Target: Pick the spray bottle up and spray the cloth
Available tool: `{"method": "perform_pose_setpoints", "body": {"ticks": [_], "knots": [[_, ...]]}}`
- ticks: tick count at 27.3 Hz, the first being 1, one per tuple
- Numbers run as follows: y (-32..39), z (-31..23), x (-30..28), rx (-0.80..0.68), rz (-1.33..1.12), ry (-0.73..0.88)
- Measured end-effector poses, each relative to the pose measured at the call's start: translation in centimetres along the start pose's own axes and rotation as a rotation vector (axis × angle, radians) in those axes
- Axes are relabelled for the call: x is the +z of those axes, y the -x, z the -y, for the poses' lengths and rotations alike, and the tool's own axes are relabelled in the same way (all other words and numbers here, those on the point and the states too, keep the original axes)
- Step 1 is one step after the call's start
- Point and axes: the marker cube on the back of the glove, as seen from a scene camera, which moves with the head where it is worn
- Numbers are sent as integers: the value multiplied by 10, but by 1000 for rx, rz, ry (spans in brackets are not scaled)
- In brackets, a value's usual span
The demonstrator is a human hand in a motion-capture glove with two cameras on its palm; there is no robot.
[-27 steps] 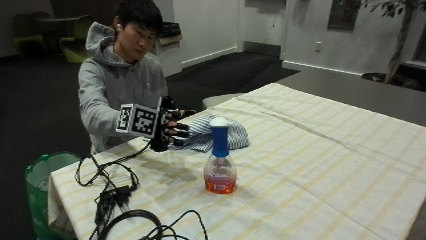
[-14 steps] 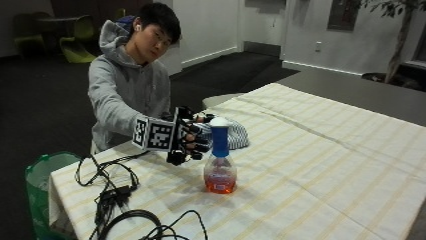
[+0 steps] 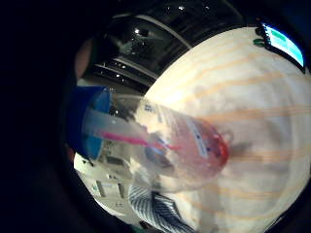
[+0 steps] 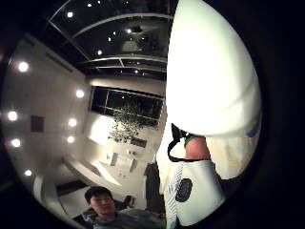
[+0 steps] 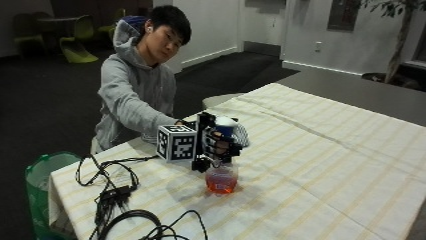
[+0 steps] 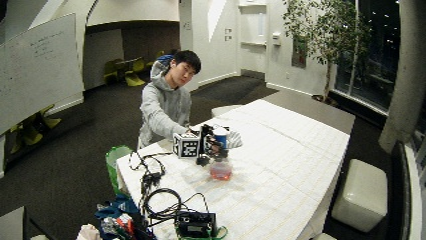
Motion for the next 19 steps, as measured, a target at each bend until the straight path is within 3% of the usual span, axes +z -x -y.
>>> {"method": "perform_pose_setpoints", "body": {"ticks": [7, 19], "knots": [[6, 14, 25, 16, -16, 58], [21, 15, 62, -50, -265, 253]]}}
